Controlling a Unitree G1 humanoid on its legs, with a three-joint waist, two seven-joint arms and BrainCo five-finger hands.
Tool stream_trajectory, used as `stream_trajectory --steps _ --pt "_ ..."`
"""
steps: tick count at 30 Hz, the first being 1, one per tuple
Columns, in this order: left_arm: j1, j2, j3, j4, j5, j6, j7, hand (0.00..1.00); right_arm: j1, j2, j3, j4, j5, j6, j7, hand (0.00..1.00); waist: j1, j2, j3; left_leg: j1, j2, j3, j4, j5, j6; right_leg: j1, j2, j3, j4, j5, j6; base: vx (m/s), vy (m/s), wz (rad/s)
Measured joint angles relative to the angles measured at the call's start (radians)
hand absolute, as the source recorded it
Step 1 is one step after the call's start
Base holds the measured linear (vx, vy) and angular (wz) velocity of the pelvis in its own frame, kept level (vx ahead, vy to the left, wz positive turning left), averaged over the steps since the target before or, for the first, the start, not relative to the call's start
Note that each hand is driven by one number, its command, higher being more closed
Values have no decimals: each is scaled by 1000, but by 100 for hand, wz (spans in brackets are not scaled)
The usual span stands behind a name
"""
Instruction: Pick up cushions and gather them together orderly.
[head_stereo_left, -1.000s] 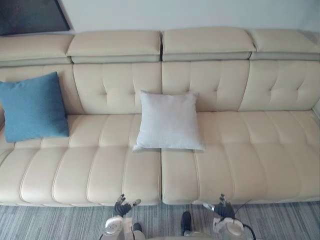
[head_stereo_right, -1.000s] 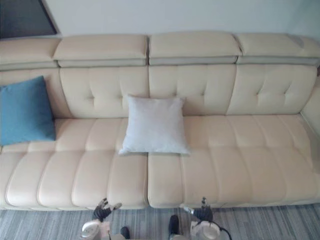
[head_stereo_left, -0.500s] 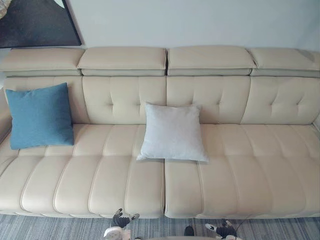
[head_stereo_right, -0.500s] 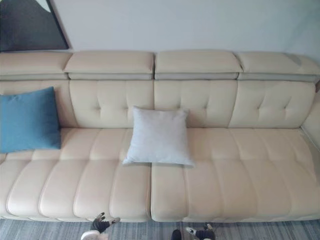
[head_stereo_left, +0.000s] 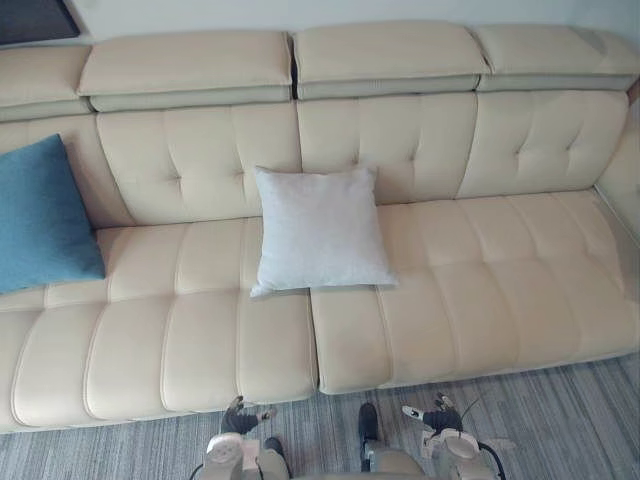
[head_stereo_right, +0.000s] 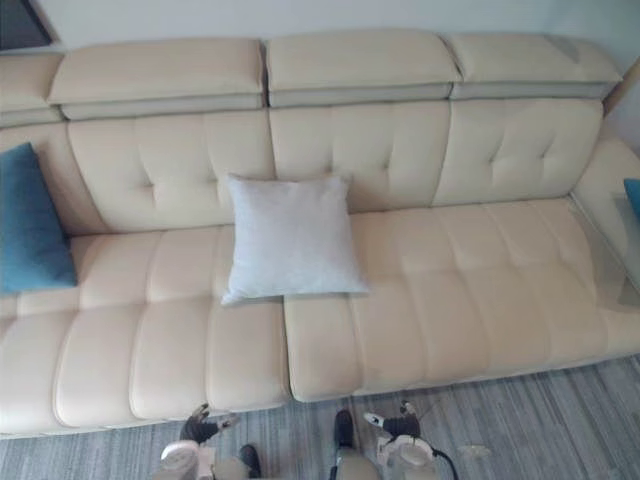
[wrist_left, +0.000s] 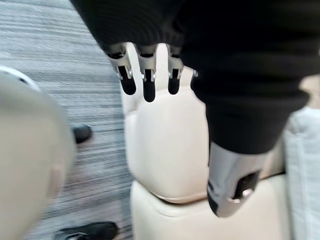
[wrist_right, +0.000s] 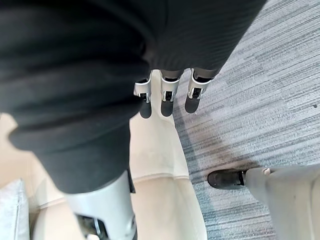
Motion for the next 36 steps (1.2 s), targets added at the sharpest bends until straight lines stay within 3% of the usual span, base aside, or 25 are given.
stream_trajectory --steps 1,2,3,4,5,6,7,8,9,10,11,12,15,18,19,21,23,26,29,31,36 --pt "0 -6 3 -7 -1 -1 3 0 -12 -2 3 -2 0 0 0 0 8 10 1 -2 25 13 -10 4 5 -3 3 -7 8 -1 13 -129 -9 -43" --pt "-15 -12 10 -18 -2 -4 6 0 -33 6 4 -14 0 1 -2 0 11 19 9 4 41 18 -15 8 1 -72 -20 -103 330 -206 -100 -62 -29 4" --pt "-16 -14 8 -31 -9 -5 6 0 -26 13 4 -16 -1 1 -3 0 12 7 12 23 24 3 1 9 0 -86 -85 -155 583 -335 -101 -33 -47 26" --pt "-11 -14 9 -33 -12 -2 7 0 -21 18 5 -14 -1 0 -3 0 10 -6 7 20 18 -6 20 9 1 -80 -111 -160 643 -363 -82 -7 -111 49" --pt "-1 -6 19 -35 -20 0 6 0 -17 29 4 -4 -1 -1 -2 0 9 -39 -5 -1 -1 -13 84 8 2 -90 -134 -171 680 -377 -59 -105 -106 23" --pt "11 -31 42 -34 -21 2 5 0 -32 33 5 0 -3 -1 -3 0 28 -39 -6 -25 4 -10 96 20 22 -49 -118 -188 602 -376 -58 -105 -71 12" --pt "18 -43 44 -34 -21 2 5 0 -34 26 5 1 -3 -1 -3 0 44 -18 -16 -20 14 -10 72 30 33 -22 -108 -184 578 -400 -52 -92 -111 6" --pt "28 -60 38 -36 -21 0 6 0 -45 24 8 4 -10 -1 -12 0 52 -23 -9 1 1 -8 32 34 16 -7 -126 -188 634 -473 -59 -59 -180 24" --pt "11 -55 23 -32 -22 3 7 0 -62 24 10 15 -19 1 -15 0 57 -37 10 -24 -9 -11 60 40 3 17 -118 -195 560 -494 -81 -94 -205 19" --pt "17 -58 19 -32 -22 3 7 0 -65 22 11 21 -22 4 -16 0 65 -27 10 -30 0 -10 64 42 0 27 -105 -198 525 -487 -90 -104 -143 -11" --pt "23 -64 16 -31 -23 2 6 0 -93 15 16 22 -25 1 -19 0 67 13 33 -41 43 -8 93 44 -5 100 -52 -207 394 -446 -135 -153 -85 -38" --pt "22 -67 4 -27 -23 2 6 0 -102 7 21 24 -32 0 -21 0 64 32 44 -32 61 -11 79 53 -25 121 -27 -210 346 -409 -145 -157 -67 -29" --pt "22 -61 -6 -9 -23 1 5 0 -98 -9 30 51 -40 5 -26 0 46 22 47 -35 40 -59 19 111 -37 92 -32 -219 344 -397 -160 -223 -54 11" --pt "13 -60 -13 -9 -22 1 5 0 -79 -11 -1 61 -40 8 -31 0 42 21 47 -58 16 -122 13 116 -35 63 -43 -217 338 -391 -160 -219 39 -10" --pt "13 -60 -11 -9 -22 2 4 0 -72 -16 -9 61 -40 10 -32 0 44 21 48 -77 -11 -188 65 71 -22 37 -51 -200 334 -381 -151 -121 115 -39" --pt "15 -55 -10 -7 -25 5 4 0 -64 -6 -8 57 -40 9 -30 0 44 28 47 -69 -31 -211 92 11 -21 25 -51 -166 329 -377 -145 -142 189 -67" --pt "23 -53 -9 -4 -38 6 4 0 -32 15 -12 54 -39 9 -25 0 42 24 39 -60 -45 -209 67 3 -19 43 -45 -142 271 -354 -122 -71 170 -53" --pt "32 -33 -12 1 -38 7 4 0 10 49 -34 55 -36 14 -18 0 25 -6 22 -46 -91 -202 23 3 -19 56 -65 -117 221 -305 -114 27 97 -12" --pt "34 -32 -12 17 -37 8 4 0 24 44 -56 55 -21 14 -18 0 22 3 13 -33 -101 -201 12 3 -18 63 -63 -94 187 -295 -108 30 60 -23" --pt "34 -31 -12 30 -37 8 3 0 30 47 -73 55 -17 14 -17 0 22 11 6 -31 -99 -197 12 2 -16 62 -52 -71 166 -284 -110 102 33 -42" --pt "29 -18 -2 47 -34 11 3 0 17 47 -85 61 2 14 -16 0 19 13 4 1 -55 -73 27 -31 -3 36 9 36 108 -181 -129 159 7 -85"
